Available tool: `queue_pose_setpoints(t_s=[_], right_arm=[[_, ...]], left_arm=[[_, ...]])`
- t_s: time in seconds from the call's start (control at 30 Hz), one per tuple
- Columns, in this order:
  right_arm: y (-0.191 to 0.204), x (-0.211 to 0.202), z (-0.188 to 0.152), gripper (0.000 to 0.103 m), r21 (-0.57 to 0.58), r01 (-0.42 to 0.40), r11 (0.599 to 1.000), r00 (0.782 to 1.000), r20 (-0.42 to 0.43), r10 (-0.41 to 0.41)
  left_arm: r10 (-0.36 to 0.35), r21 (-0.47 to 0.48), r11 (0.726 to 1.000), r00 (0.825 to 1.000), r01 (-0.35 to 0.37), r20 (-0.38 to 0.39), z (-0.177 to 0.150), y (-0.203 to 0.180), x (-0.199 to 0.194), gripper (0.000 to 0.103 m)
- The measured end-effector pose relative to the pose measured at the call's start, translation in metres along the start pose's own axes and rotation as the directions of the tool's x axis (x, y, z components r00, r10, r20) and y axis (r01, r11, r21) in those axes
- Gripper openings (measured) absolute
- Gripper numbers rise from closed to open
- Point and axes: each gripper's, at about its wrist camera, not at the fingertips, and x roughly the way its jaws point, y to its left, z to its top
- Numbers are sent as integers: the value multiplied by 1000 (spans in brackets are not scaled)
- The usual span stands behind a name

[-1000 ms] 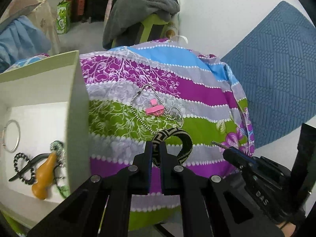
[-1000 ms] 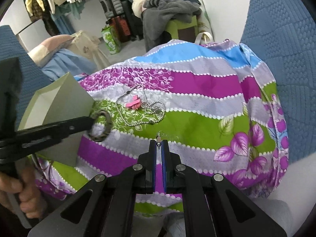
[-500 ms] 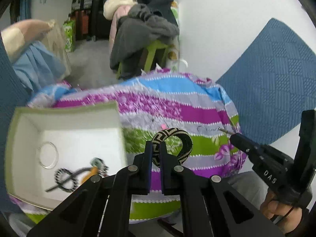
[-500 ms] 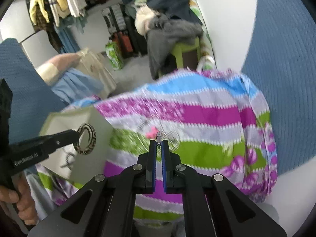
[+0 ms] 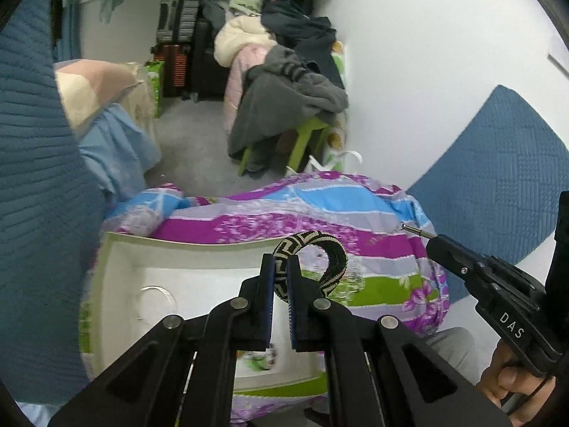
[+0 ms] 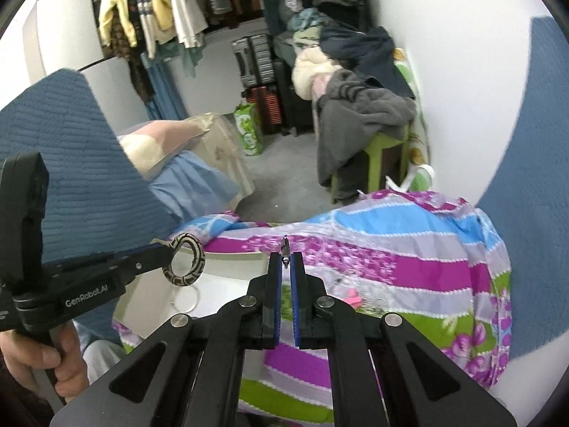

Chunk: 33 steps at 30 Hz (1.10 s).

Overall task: Organize jewelry
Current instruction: 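Carry the patterned ring into the white box and open the left gripper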

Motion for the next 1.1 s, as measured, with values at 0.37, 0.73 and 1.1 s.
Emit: queue_pose_setpoints(t_s=[0.37, 0.73, 1.1], right_arm=[[54, 53, -34, 3, -51, -52, 997, 992, -118, 46], [76, 99, -81, 3, -74, -89, 993, 962, -264, 66], [78, 89, -78, 5, -105, -114, 988, 963, -257, 83]], left_arm=[[77, -62, 995, 996, -79, -39, -34, 77, 3, 5], [62, -80, 994, 988, -74, -143, -80, 96, 39, 6], [61, -68, 995, 993, -68, -98, -78, 87, 20, 8]])
